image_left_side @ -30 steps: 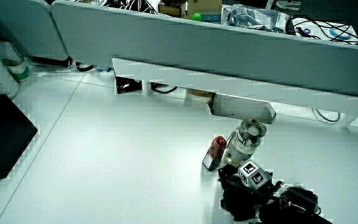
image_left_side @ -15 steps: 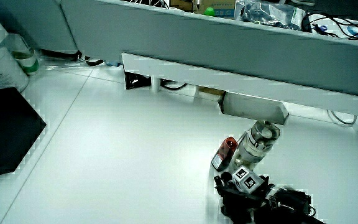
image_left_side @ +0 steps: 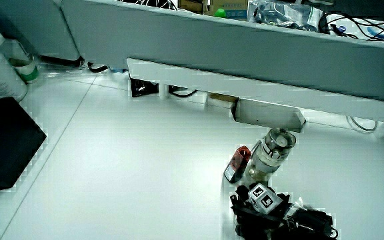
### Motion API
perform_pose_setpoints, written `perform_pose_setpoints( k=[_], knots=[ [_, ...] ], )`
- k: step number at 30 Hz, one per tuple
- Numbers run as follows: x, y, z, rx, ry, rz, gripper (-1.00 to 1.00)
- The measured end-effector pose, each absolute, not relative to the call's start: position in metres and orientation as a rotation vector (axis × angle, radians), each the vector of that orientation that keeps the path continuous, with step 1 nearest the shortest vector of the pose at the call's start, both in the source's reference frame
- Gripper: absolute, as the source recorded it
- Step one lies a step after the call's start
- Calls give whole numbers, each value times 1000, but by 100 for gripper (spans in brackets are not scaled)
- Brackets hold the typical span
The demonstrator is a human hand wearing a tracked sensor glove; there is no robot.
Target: Place speaker
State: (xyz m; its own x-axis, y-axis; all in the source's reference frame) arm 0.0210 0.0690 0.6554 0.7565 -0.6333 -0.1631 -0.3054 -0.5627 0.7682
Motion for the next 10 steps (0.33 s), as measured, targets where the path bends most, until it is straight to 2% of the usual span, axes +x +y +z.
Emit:
perform_pose_setpoints(
  k=[3, 10],
  knots=[
    [26, 75, 650, 2237, -687, -482, -100],
    [37, 96, 630, 2326, -705, -357, -100]
  ],
)
